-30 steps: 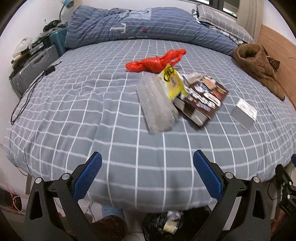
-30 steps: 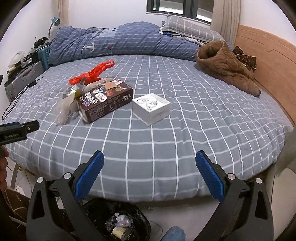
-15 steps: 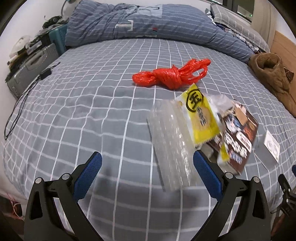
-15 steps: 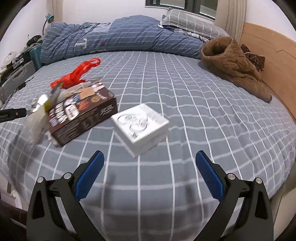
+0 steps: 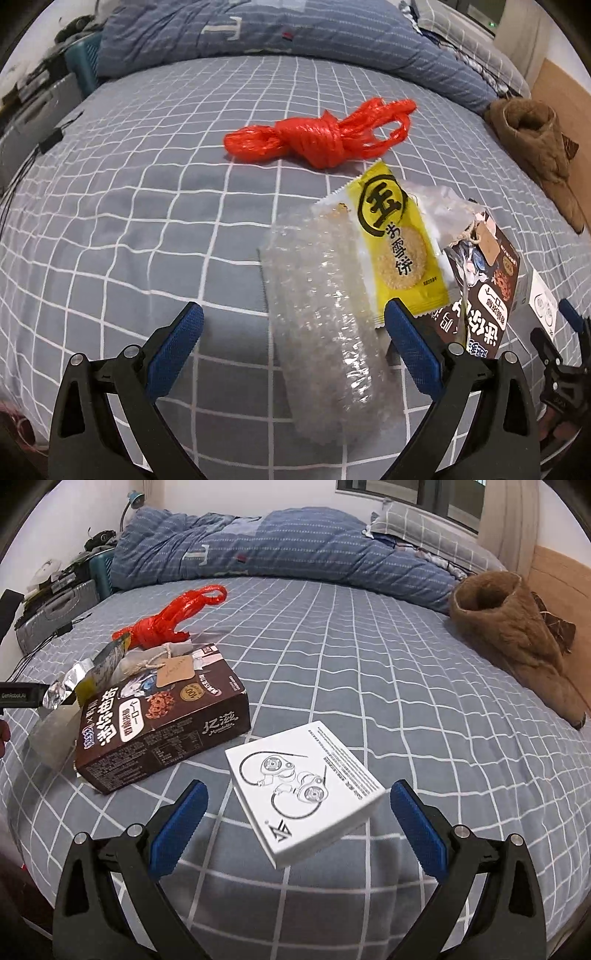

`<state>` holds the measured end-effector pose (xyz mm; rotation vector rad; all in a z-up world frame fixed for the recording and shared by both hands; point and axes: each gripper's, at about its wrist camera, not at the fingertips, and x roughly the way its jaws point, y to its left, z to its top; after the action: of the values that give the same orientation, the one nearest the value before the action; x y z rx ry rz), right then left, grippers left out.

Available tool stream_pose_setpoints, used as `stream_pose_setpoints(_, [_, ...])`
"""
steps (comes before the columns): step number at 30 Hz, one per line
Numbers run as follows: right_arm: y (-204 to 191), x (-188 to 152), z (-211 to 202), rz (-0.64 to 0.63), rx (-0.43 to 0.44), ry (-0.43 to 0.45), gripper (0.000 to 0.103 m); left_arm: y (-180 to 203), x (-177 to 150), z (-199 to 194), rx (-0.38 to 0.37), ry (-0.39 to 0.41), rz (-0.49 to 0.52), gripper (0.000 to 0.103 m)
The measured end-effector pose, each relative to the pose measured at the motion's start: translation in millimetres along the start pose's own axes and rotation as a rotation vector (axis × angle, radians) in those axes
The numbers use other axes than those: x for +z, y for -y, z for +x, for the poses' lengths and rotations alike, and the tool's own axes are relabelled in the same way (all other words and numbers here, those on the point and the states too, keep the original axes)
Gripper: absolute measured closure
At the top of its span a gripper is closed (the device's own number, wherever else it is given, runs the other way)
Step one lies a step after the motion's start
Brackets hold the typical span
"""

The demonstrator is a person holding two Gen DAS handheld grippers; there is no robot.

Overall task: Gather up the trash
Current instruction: 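Grasp the bubble-wrap roll with the left tool while the right tool grasps the white box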

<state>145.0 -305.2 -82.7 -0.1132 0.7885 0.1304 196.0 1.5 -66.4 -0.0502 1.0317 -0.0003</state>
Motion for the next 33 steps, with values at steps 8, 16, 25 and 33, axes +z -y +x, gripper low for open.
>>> stream_pose_setpoints(8, [4.7, 1.6, 21.8, 0.032, 0.013, -0.049, 0.008, 8.9, -2.7, 19.3, 0.034, -0.078, 0.032, 0.028])
stream_pose_setpoints(16, [-0.3, -2.5, 30.7, 0.039, -0.019, -0.055, 0.018, 14.3, -5.4, 18.6, 0.004, -0.072, 0.075, 0.07])
stream_pose_setpoints(25, [1.7, -6.8, 22.3, 0.068, -0.037, -0.042, 0.023, 14.8, -10.0, 9.2, 0.014, -0.04, 0.08, 0.074])
stream_pose_setpoints(33, [-2.7, -5.9, 18.5, 0.081, -0.029, -0.023, 0.026, 19.0, -11.6, -1.6, 0.01, -0.031, 0.074, 0.075])
